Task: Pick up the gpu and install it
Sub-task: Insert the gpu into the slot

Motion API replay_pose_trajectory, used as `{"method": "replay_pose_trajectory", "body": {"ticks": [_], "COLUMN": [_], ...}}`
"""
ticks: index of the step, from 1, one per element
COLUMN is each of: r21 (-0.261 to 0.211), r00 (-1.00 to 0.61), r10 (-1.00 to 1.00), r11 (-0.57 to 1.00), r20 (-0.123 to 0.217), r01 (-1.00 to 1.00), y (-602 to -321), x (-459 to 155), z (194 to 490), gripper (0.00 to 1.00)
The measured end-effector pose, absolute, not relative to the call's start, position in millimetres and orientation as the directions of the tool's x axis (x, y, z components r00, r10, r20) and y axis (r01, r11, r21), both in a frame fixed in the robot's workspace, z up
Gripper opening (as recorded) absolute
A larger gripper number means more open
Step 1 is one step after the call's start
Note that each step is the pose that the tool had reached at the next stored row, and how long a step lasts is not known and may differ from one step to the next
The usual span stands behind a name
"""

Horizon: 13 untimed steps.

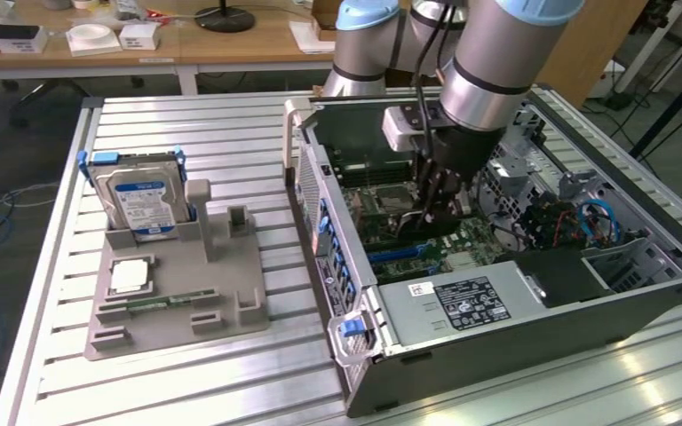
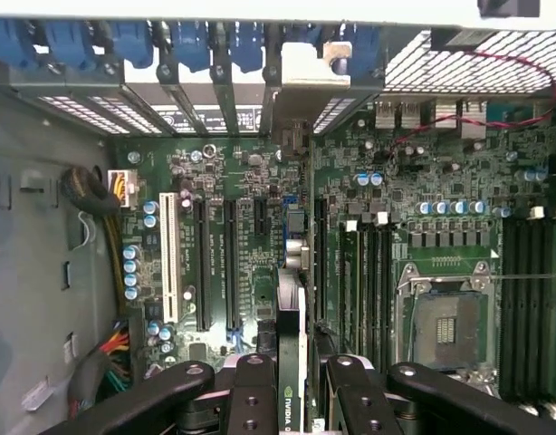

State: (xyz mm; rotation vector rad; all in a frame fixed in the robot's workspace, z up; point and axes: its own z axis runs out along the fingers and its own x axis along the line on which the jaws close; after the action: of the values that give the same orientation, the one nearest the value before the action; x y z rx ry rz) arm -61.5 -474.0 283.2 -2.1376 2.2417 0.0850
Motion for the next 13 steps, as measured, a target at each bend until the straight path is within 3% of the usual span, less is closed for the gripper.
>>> {"method": "replay_pose_trajectory", "body": {"ticks": [13], "r21": [0.008], "r00": [-0.084], "r10": [-0.995], "r11": [0.084], "r20": [-0.062], "r01": [-0.996], "y": [-474.1], "x": [-69.7], "z": [270.2], "gripper": [0.26]}}
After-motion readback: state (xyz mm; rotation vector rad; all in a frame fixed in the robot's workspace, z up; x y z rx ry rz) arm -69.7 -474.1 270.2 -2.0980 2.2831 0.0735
